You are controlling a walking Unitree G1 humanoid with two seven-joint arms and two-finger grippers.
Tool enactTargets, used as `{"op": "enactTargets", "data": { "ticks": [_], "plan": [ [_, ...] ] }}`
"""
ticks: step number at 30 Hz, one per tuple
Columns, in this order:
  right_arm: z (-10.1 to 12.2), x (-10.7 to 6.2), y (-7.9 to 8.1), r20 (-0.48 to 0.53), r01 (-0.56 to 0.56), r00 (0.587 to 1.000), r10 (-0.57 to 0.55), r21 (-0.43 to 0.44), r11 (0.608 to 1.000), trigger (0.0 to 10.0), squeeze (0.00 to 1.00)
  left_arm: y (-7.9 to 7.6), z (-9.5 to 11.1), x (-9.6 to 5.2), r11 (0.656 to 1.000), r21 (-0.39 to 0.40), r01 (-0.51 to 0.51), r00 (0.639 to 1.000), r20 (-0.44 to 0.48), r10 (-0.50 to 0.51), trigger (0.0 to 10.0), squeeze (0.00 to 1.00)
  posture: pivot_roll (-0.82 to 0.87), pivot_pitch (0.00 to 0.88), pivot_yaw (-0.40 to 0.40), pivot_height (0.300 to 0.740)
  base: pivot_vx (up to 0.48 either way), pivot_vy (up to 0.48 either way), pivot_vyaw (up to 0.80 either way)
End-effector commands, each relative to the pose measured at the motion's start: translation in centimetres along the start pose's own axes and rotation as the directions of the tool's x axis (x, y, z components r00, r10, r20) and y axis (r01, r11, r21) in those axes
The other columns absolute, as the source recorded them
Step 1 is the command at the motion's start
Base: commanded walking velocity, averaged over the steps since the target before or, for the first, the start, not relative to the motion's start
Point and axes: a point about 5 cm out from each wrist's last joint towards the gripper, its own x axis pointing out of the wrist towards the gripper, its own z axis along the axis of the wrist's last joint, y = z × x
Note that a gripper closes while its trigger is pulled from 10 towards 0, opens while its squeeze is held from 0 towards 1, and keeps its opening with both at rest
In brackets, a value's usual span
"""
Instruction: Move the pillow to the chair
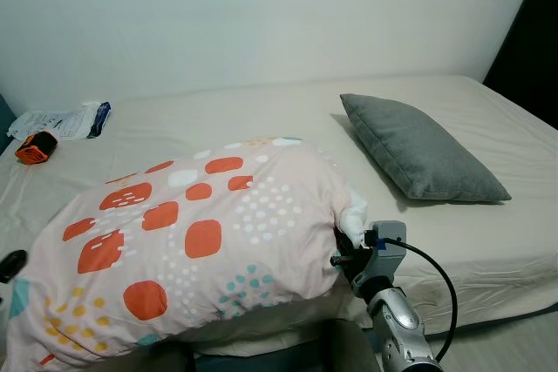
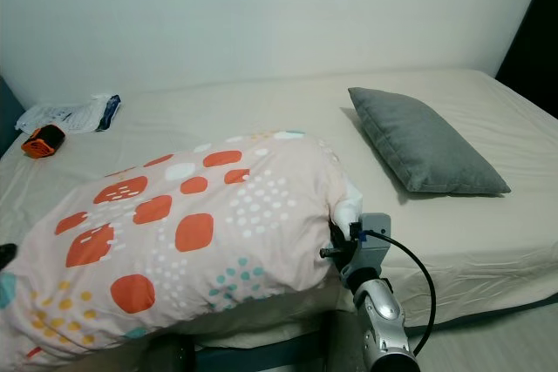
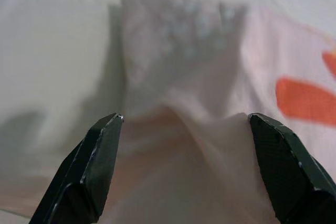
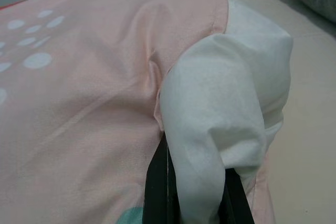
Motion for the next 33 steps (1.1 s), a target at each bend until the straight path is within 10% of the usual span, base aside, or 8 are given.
{"op": "enactTargets", "data": {
  "ticks": [1, 11, 12, 13, 25, 26, 27, 33],
  "plan": [
    [-0.4, -0.3, -0.2, -0.025, 0.002, 1.000, -0.002, -0.007, 1.000, 0.0, 0.00, 0.0, -1.5, 0.1, 1.000, 0.020, 0.004, 0.998, -0.064, -0.003, 10.0, 1.00, 0.04, 0.000, -0.036, 0.562, 0.000, 0.000, 0.00],
    [-0.1, -0.2, -0.4, -0.017, 0.002, 1.000, -0.003, -0.013, 1.000, 0.0, 0.00, -1.1, -6.6, 0.6, 0.997, -0.049, 0.055, 0.977, -0.205, -0.064, 10.0, 1.00, 0.04, 0.000, -0.040, 0.562, 0.000, 0.000, 0.00],
    [-0.1, -0.2, -0.3, -0.017, -0.003, 1.000, 0.002, -0.013, 1.000, 0.0, 0.00, -1.5, -7.2, 0.7, 0.996, -0.057, 0.075, 0.972, -0.218, -0.086, 10.0, 0.76, 0.04, 0.000, -0.044, 0.562, 0.000, 0.000, 0.00],
    [-0.1, -0.2, -0.3, -0.021, -0.010, 1.000, 0.010, -0.011, 1.000, 0.0, 0.00, -2.0, -8.0, 1.0, 0.994, -0.051, 0.101, 0.965, -0.238, -0.110, 10.0, 0.00, 0.05, 0.000, -0.051, 0.562, 0.000, 0.000, 0.00],
    [-0.1, 0.1, 0.1, -0.028, -0.031, 0.999, 0.031, -0.005, 1.000, 0.0, 0.00, -7.4, -10.0, 2.4, 0.881, -0.272, 0.386, 0.867, -0.219, -0.448, 10.0, 0.00, 0.05, 0.000, -0.047, 0.562, 0.000, 0.000, 0.00],
    [0.0, 0.1, 0.0, -0.024, -0.024, 0.999, 0.023, -0.004, 1.000, 0.0, 0.00, -8.6, -9.8, 2.7, 0.852, -0.288, 0.438, 0.846, -0.188, -0.498, 6.6, 0.00, 0.04, 0.000, -0.047, 0.562, 0.000, 0.000, 0.00],
    [0.0, 0.0, -0.2, -0.022, -0.019, 1.000, 0.019, -0.004, 1.000, 0.0, 0.00, -9.8, -9.8, 3.1, 0.835, -0.291, 0.468, 0.834, -0.168, -0.526, 0.0, 0.00, 0.04, 0.000, -0.049, 0.562, 0.000, 0.000, 0.00],
    [0.1, -0.1, -0.4, -0.024, -0.017, 1.000, 0.017, -0.006, 1.000, 0.0, 0.00, -11.3, -9.8, 3.6, 0.832, -0.283, 0.478, 0.838, -0.137, -0.528, 0.0, 0.00, 0.04, 0.000, -0.056, 0.562, 0.000, 0.000, 0.00]
  ]
}}
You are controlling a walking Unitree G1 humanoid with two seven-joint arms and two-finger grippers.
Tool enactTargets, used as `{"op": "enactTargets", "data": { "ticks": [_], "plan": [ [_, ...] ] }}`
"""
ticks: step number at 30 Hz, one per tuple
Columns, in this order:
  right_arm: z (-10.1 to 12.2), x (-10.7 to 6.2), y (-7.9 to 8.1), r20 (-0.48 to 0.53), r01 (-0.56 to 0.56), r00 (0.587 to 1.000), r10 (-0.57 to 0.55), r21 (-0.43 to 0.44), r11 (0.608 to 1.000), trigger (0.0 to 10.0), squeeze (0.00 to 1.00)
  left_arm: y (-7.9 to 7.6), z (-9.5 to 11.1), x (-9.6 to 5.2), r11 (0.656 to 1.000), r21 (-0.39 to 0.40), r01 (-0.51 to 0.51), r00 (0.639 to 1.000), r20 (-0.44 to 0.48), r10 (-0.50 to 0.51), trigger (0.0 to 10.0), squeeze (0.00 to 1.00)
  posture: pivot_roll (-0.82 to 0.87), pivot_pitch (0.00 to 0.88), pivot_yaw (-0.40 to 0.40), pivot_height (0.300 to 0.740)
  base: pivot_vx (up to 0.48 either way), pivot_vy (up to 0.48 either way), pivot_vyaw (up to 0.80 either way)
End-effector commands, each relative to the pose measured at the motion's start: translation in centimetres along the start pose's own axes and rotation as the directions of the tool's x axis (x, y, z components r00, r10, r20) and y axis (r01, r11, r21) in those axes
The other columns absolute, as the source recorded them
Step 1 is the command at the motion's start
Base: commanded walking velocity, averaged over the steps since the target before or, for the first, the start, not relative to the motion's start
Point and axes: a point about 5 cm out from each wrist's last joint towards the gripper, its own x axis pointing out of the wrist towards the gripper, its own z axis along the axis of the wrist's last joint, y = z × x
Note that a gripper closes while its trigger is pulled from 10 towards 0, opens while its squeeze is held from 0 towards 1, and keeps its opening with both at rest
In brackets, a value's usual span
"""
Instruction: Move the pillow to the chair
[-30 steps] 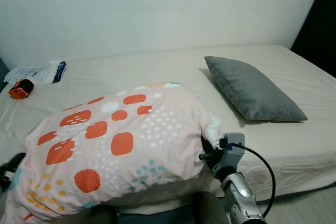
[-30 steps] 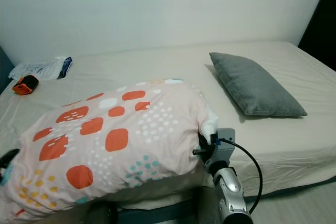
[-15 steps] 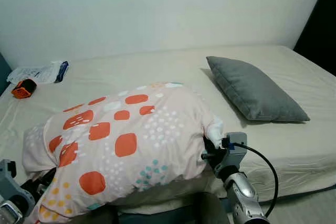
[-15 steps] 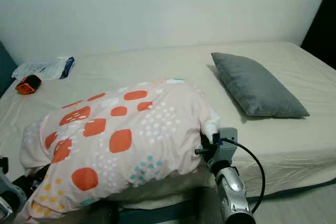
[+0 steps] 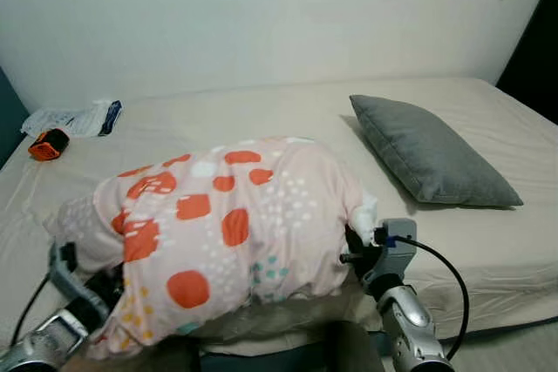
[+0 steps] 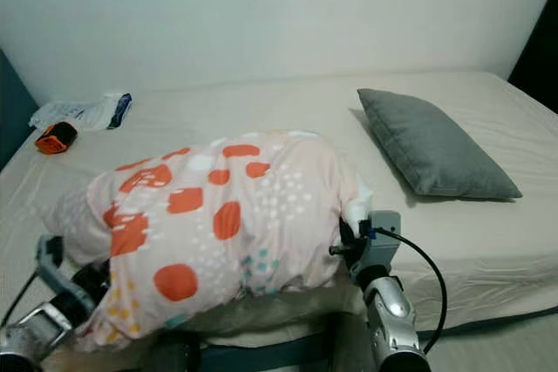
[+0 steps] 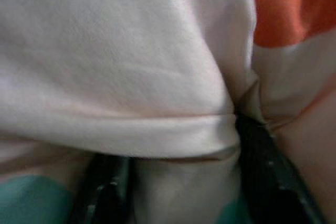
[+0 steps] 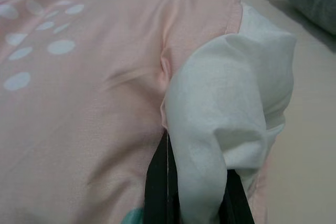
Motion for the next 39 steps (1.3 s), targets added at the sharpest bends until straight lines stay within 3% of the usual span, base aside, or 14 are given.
{"op": "enactTargets", "data": {
  "ticks": [1, 10, 18, 22, 23, 25, 27, 29, 30, 32, 38, 39],
  "plan": [
    [-0.4, 0.0, 0.6, -0.024, -0.030, 0.999, 0.030, 0.011, 0.999, 0.0, 0.00, -1.0, -0.4, 1.2, 0.999, -0.011, 0.031, 1.000, 0.004, -0.031, 0.0, 0.00, 0.04, 0.000, -0.056, 0.562, 0.000, 0.000, 0.00],
    [-0.1, 0.0, 0.3, -0.028, -0.050, 0.998, 0.049, -0.006, 0.999, 0.0, 0.00, -2.4, -1.1, 2.0, 1.000, -0.006, 0.009, 0.999, 0.049, -0.009, 0.0, 0.00, 0.03, 0.000, -0.082, 0.562, 0.000, 0.000, 0.00],
    [0.7, 0.8, 0.5, 0.001, -0.046, 0.999, 0.046, -0.012, 0.999, 0.0, 0.00, -4.4, 0.0, 1.7, 0.992, 0.128, -0.001, 0.991, 0.135, -0.017, 0.0, 0.00, 0.06, 0.000, -0.094, 0.562, 0.000, 0.000, 0.00],
    [3.4, 2.1, 1.6, 0.131, -0.040, 0.989, 0.072, -0.232, 0.972, 0.0, 0.00, -8.1, -0.7, 3.1, 0.940, 0.332, 0.080, 0.990, 0.080, -0.113, 0.0, 0.00, 0.06, 0.000, -0.080, 0.562, 0.000, 0.000, 0.00],
    [3.4, 2.1, 1.6, 0.131, -0.040, 0.989, 0.072, -0.232, 0.972, 0.0, 0.00, -8.1, -0.7, 3.1, 0.940, 0.332, 0.080, 0.990, 0.080, -0.113, 0.0, 0.00, 0.06, 0.000, -0.080, 0.562, 0.000, 0.000, 0.00],
    [4.8, 2.5, 2.2, 0.211, -0.030, 0.972, 0.098, -0.304, 0.952, 0.0, 0.00, -10.6, -0.8, 4.4, 0.907, 0.409, 0.095, 0.981, 0.115, -0.155, 0.0, 0.00, 0.06, 0.000, -0.073, 0.562, 0.000, 0.000, 0.00],
    [5.3, 2.6, 2.3, 0.240, -0.020, 0.966, 0.101, -0.317, 0.948, 0.0, 0.00, -11.3, -0.7, 4.9, 0.894, 0.439, 0.091, 0.977, 0.132, -0.165, 0.0, 0.00, 0.07, 0.000, -0.073, 0.562, 0.000, 0.000, 0.00],
    [7.4, 3.1, 2.9, 0.340, 0.021, 0.932, 0.126, -0.398, 0.917, 0.0, 0.00, -13.3, -0.2, 6.3, 0.809, 0.587, 0.027, 0.972, 0.173, -0.158, 0.0, 0.00, 0.06, 0.000, -0.062, 0.562, 0.000, 0.000, 0.00],
    [7.4, 3.1, 2.9, 0.340, 0.021, 0.932, 0.126, -0.398, 0.917, 0.0, 0.00, -13.3, -0.2, 6.3, 0.809, 0.587, 0.027, 0.972, 0.173, -0.158, 0.0, 0.00, 0.06, 0.000, -0.062, 0.562, 0.000, 0.000, 0.00],
    [8.7, 3.6, 3.4, 0.391, 0.037, 0.911, 0.133, -0.398, 0.916, 0.0, 0.00, -14.7, 0.6, 7.1, 0.760, 0.649, -0.021, 0.960, 0.226, -0.166, 0.0, 0.00, 0.06, 0.000, -0.055, 0.562, 0.000, 0.000, 0.00],
    [10.1, 4.5, 3.8, 0.439, 0.064, 0.894, 0.086, -0.317, 0.946, 0.0, 0.00, -16.7, 1.8, 7.8, 0.773, 0.629, -0.083, 0.913, 0.358, -0.193, 0.0, 0.00, 0.05, 0.000, -0.050, 0.562, 0.000, 0.000, 0.00],
    [10.6, 4.6, 3.8, 0.463, 0.089, 0.884, 0.063, -0.299, 0.950, 0.0, 0.00, -16.7, 2.0, 7.9, 0.790, 0.600, -0.130, 0.899, 0.408, -0.162, 4.2, 0.00, 0.05, 0.000, -0.048, 0.562, 0.000, 0.000, 0.00]
  ]
}}
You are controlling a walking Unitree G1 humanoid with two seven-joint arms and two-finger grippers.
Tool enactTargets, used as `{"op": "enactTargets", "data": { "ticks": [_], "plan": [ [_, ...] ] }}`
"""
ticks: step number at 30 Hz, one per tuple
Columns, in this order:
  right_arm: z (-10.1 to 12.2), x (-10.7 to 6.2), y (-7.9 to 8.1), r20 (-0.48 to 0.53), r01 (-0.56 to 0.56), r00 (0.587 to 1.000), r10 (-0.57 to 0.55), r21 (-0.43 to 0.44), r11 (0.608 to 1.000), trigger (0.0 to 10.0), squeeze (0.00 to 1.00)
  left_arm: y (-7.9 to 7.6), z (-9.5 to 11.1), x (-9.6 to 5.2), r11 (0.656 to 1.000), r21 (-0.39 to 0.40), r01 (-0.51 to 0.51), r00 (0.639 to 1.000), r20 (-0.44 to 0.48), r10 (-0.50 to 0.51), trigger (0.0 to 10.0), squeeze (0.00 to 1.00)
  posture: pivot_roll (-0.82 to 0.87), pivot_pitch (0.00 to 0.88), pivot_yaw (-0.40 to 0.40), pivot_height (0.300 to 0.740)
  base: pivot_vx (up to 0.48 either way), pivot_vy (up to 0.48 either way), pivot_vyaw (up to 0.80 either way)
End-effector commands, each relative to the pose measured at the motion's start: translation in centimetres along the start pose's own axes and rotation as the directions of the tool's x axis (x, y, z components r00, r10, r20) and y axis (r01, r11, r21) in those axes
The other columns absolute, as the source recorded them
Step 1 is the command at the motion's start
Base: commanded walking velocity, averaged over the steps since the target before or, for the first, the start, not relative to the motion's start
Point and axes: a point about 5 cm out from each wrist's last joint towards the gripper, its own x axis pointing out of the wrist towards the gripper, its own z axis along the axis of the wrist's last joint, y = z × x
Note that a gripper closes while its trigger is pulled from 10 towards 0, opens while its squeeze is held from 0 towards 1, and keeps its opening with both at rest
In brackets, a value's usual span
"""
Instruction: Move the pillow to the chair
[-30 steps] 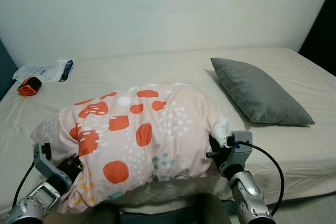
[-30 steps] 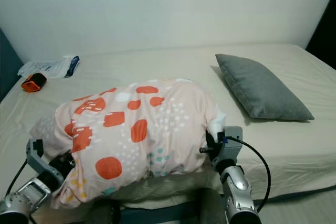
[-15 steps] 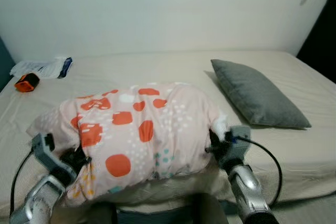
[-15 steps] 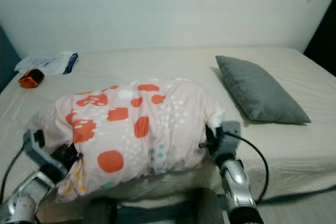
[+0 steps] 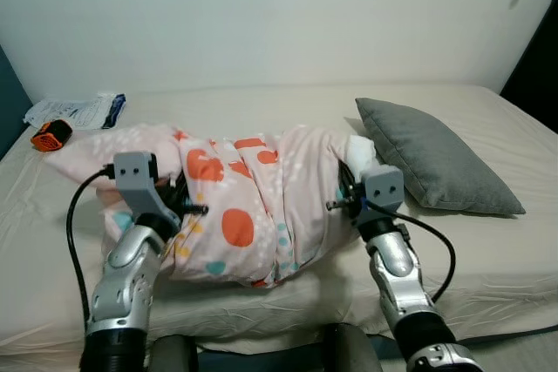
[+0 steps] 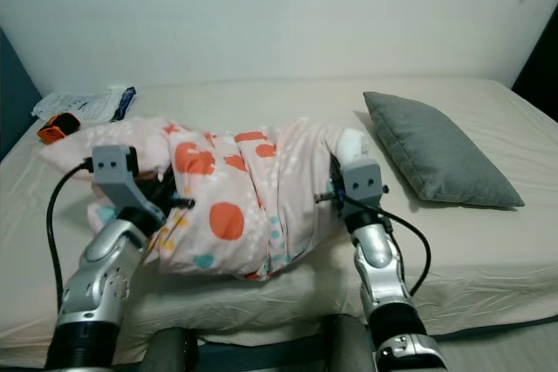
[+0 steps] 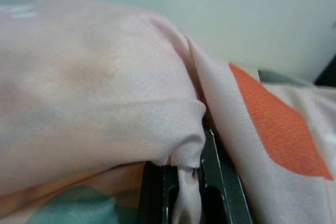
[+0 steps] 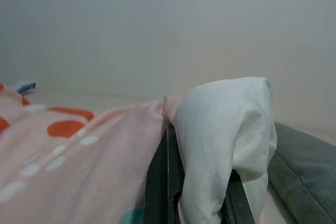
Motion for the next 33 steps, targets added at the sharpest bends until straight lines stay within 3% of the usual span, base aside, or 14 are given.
{"op": "enactTargets", "data": {
  "ticks": [1, 3, 4, 5, 8, 19, 22, 25, 26, 33],
  "plan": [
    [1.7, 1.3, -0.1, 0.075, 0.030, 0.997, -0.031, 0.023, 0.999, 0.0, 0.00, -0.7, 0.5, 0.7, 0.999, 0.002, -0.038, 0.998, 0.043, 0.037, 10.0, 0.00, 0.04, 0.000, -0.043, 0.562, 0.000, 0.000, 0.00],
    [1.8, 1.4, -0.2, 0.075, 0.043, 0.996, -0.045, 0.036, 0.998, 0.0, 0.00, -0.5, 0.5, 0.8, 0.997, -0.001, -0.073, 0.996, 0.047, 0.073, 10.0, 0.00, 0.04, 0.000, -0.043, 0.562, 0.000, 0.000, 0.00],
    [1.4, 1.6, 0.1, 0.032, 0.034, 0.999, -0.035, 0.048, 0.998, 3.2, 0.00, -0.4, 0.5, 0.8, 0.995, 0.003, -0.098, 0.994, 0.055, 0.097, 10.0, 0.00, 0.04, 0.000, -0.038, 0.562, 0.000, 0.000, 0.00],
    [0.8, 1.6, 0.4, -0.010, 0.020, 1.000, -0.020, 0.075, 0.997, 10.0, 0.00, -0.3, 0.3, 0.8, 0.995, -0.005, -0.102, 0.993, 0.052, 0.102, 10.0, 0.00, 0.04, 0.000, -0.036, 0.562, 0.000, 0.000, 0.00],
    [0.0, 1.5, 1.0, -0.064, -0.002, 0.998, 0.010, 0.116, 0.993, 10.0, 0.00, -0.3, -0.3, 0.7, 0.994, -0.005, -0.109, 0.993, 0.033, 0.110, 10.0, 0.00, 0.04, 0.000, -0.038, 0.562, 0.000, 0.000, 0.00],
    [-1.1, 1.1, 1.8, -0.145, -0.033, 0.988, 0.048, 0.104, 0.994, 10.0, 0.00, 0.1, -2.2, 0.3, 0.982, 0.068, -0.174, 0.981, -0.078, 0.179, 10.0, 0.00, 0.06, 0.000, -0.052, 0.566, 0.000, 0.000, 0.00],
    [-1.1, 1.2, 2.1, -0.156, -0.041, 0.986, 0.057, 0.106, 0.994, 10.0, 0.00, -0.2, -2.3, 0.3, 0.993, 0.052, -0.106, 0.989, -0.094, 0.111, 10.0, 0.00, 0.06, 0.000, -0.054, 0.586, 0.000, 0.000, 0.00],
    [-1.2, 1.2, 2.3, -0.166, -0.059, 0.983, 0.076, 0.108, 0.992, 10.0, 0.00, -0.2, -2.6, 0.2, 0.991, 0.088, -0.105, 0.988, -0.107, 0.115, 10.0, 0.00, 0.06, 0.000, -0.054, 0.595, 0.000, 0.000, 0.00],
    [-1.6, 0.9, 2.6, -0.187, -0.075, 0.978, 0.094, 0.105, 0.992, 10.0, 0.00, -0.1, -2.7, 0.0, 0.986, 0.131, -0.105, 0.989, -0.095, 0.118, 10.0, 0.00, 0.06, 0.000, -0.054, 0.605, 0.000, 0.000, 0.00],
    [-2.3, 0.5, 2.5, -0.228, -0.051, 0.971, 0.077, 0.117, 0.992, 10.0, 0.00, -0.1, -3.4, -0.2, 0.982, 0.151, -0.117, 0.986, -0.101, 0.133, 10.0, 0.00, 0.06, 0.000, -0.055, 0.630, 0.000, 0.000, 0.00]
  ]
}}
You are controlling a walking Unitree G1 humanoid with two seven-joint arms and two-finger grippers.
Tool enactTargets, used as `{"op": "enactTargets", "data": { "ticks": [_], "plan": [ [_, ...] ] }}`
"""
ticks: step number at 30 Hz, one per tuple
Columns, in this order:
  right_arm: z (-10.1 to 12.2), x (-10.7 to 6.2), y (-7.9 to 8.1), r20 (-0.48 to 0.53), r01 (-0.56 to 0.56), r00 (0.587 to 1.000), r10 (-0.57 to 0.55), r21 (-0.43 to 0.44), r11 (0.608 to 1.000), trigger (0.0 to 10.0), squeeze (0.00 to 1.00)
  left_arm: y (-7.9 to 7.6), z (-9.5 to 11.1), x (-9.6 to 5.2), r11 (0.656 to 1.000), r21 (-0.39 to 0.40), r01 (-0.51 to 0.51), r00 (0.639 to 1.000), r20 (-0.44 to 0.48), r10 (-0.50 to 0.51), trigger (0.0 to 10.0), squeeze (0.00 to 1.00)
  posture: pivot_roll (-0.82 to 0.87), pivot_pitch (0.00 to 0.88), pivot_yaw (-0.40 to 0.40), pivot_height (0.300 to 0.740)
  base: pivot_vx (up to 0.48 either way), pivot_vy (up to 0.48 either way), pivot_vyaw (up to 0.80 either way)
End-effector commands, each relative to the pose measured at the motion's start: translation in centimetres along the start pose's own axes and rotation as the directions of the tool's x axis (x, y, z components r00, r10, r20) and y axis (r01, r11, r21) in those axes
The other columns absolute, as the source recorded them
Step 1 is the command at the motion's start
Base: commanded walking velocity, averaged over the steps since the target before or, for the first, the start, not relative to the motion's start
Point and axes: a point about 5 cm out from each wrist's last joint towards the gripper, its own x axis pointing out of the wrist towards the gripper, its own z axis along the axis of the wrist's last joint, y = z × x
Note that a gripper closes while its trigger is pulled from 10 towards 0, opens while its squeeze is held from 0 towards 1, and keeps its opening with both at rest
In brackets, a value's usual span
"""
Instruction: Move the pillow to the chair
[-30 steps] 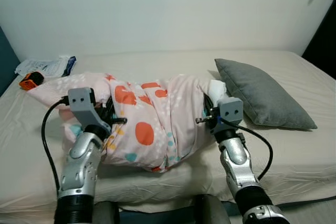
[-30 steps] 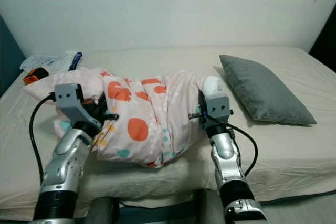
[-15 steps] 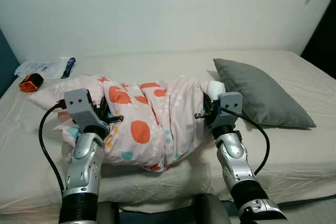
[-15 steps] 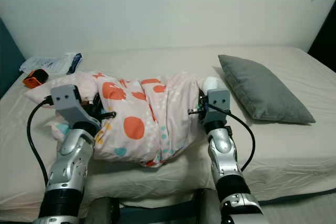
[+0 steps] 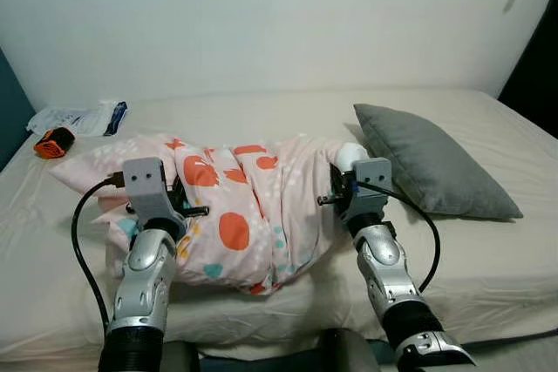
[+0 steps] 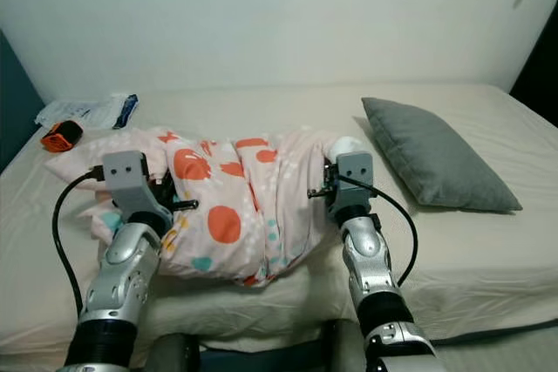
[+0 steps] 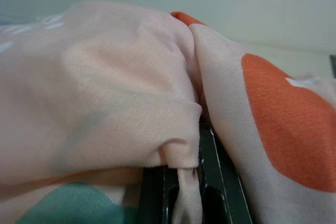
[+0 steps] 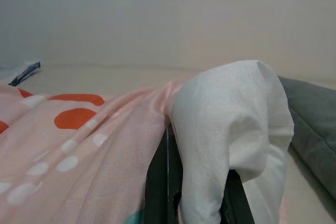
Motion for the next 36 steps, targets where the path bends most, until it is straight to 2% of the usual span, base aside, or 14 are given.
{"op": "enactTargets", "data": {
  "ticks": [1, 5, 6, 8, 11, 12, 15, 18, 21, 24, 27, 36],
  "plan": [
    [-0.6, -0.1, 1.1, -0.034, -0.048, 0.998, 0.048, 0.001, 0.999, 10.0, 0.00, -1.3, -0.4, 0.0, 0.998, 0.020, 0.059, 0.998, -0.009, -0.059, 10.0, 0.00, 0.06, 0.000, -0.054, 0.634, 0.000, 0.000, 0.00],
    [-0.7, -0.3, 1.1, -0.036, -0.054, 0.998, 0.054, -0.004, 0.999, 10.0, 0.00, -1.6, -0.7, -0.2, 0.996, 0.032, 0.080, 0.997, -0.013, -0.079, 10.0, 0.00, 0.06, 0.000, -0.055, 0.649, 0.000, 0.000, 0.00],
    [-1.3, -0.5, 1.5, -0.065, -0.081, 0.994, 0.083, 0.039, 0.996, 10.0, 0.00, -1.5, -0.8, -0.4, 0.997, 0.016, 0.075, 0.997, -0.015, -0.075, 10.0, 0.00, 0.06, 0.000, -0.055, 0.649, 0.000, 0.000, 0.00],
    [-1.4, -0.6, 1.6, -0.074, -0.088, 0.993, 0.091, 0.052, 0.995, 10.0, 0.00, -1.5, -0.9, -0.4, 0.997, 0.011, 0.072, 0.997, -0.015, -0.072, 10.0, 0.00, 0.06, 0.000, -0.055, 0.649, 0.000, 0.000, 0.00],
    [-2.2, -0.8, 1.7, -0.129, -0.090, 0.987, 0.095, 0.049, 0.995, 10.0, 0.00, -1.3, -1.0, -0.4, 0.998, 0.012, 0.067, 0.998, -0.017, -0.067, 10.0, 0.00, 0.05, 0.000, -0.055, 0.649, 0.000, 0.000, 0.00],
    [-2.5, -1.1, 2.0, -0.137, -0.122, 0.983, 0.124, 0.019, 0.992, 10.0, 0.00, -1.3, -1.1, -0.5, 0.998, 0.018, 0.063, 0.998, -0.016, -0.063, 10.0, 0.00, 0.06, 0.000, -0.055, 0.649, 0.000, 0.000, 0.00],
    [-2.4, -1.2, 2.1, -0.126, -0.143, 0.982, 0.142, -0.003, 0.990, 10.0, 0.00, -1.2, -1.1, -0.5, 0.998, 0.023, 0.061, 0.998, -0.013, -0.061, 10.0, 0.00, 0.06, 0.000, -0.055, 0.649, 0.000, 0.000, 0.00],
    [-2.6, -1.4, 2.1, -0.139, -0.140, 0.980, 0.143, 0.032, 0.990, 10.0, 0.00, -1.1, -1.3, -0.7, 0.998, 0.020, 0.062, 0.998, -0.017, -0.061, 10.0, 0.00, 0.06, 0.000, -0.053, 0.649, 0.000, 0.000, 0.00],
    [-2.8, -1.5, 2.3, -0.148, -0.153, 0.977, 0.155, 0.028, 0.988, 10.0, 0.00, -0.7, -1.2, -0.7, 0.999, 0.012, 0.045, 0.999, -0.015, -0.045, 10.0, 0.00, 0.06, 0.000, -0.051, 0.649, 0.000, 0.000, 0.00],
    [-2.7, -1.5, 2.2, -0.138, -0.150, 0.979, 0.151, 0.016, 0.989, 10.0, 0.00, -0.7, -1.3, -0.7, 0.999, 0.018, 0.051, 0.999, -0.019, -0.051, 10.0, 0.00, 0.06, 0.000, -0.051, 0.649, 0.000, 0.000, 0.00],
    [-2.2, -1.3, 1.3, -0.114, -0.087, 0.990, 0.087, 0.008, 0.996, 10.0, 0.00, -0.6, -1.7, -0.8, 0.997, 0.038, 0.061, 0.997, -0.042, -0.059, 10.0, 0.00, 0.06, 0.000, -0.045, 0.649, 0.000, 0.000, 0.00],
    [-2.3, -1.3, 0.9, -0.120, -0.069, 0.990, 0.072, 0.031, 0.997, 10.0, 0.00, -0.6, -1.8, -0.9, 0.998, 0.033, 0.056, 0.998, -0.041, -0.055, 10.0, 0.00, 0.07, 0.000, -0.040, 0.659, 0.000, 0.000, 0.00]
  ]
}}
